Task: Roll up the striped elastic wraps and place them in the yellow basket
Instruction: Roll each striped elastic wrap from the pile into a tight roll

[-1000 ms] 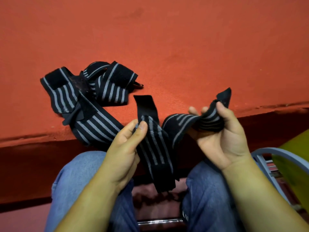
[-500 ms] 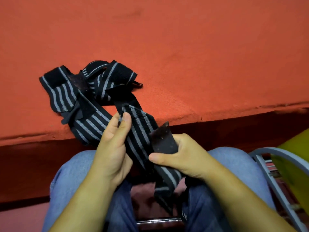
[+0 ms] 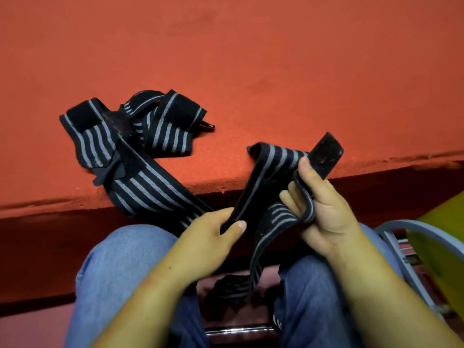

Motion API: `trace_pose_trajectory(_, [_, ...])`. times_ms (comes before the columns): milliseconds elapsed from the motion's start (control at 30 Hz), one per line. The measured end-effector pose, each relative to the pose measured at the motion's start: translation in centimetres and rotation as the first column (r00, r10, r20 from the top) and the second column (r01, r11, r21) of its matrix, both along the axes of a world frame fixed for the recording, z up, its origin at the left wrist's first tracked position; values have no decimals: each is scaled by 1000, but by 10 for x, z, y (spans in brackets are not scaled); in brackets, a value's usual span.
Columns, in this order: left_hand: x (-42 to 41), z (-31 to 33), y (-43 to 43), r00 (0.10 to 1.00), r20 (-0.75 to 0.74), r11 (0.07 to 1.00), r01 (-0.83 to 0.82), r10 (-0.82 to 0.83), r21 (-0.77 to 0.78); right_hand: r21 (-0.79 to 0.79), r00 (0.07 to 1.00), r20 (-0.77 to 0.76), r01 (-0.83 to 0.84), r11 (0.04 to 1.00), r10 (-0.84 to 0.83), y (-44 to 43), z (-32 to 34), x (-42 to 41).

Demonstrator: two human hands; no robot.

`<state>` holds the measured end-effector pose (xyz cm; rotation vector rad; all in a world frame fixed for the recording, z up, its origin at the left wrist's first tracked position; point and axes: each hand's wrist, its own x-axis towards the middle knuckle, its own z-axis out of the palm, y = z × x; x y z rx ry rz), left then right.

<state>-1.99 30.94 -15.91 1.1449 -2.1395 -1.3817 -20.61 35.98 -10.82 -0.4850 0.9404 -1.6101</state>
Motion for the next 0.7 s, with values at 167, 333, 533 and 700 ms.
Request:
trace_pose_trajectory(167, [0, 8, -1, 970, -209, 992, -123, 121, 5, -9, 996, 28, -84, 996, 84, 2, -1, 0])
trace_pose_trajectory(333, [-2, 15, 0, 836, -486, 966, -195, 254, 170, 85, 949, -111, -286, 954, 295, 4, -16, 0])
trace_pose_trajectory(533, [-1, 20, 1, 795, -570, 965, -68, 205, 252, 172, 887, -343, -264, 949, 309, 2, -27, -1])
trace_pose_trajectory(700, [1, 19, 2, 890, -454, 976, 59, 44, 210, 42, 971, -218, -92, 995, 99, -1, -23, -7])
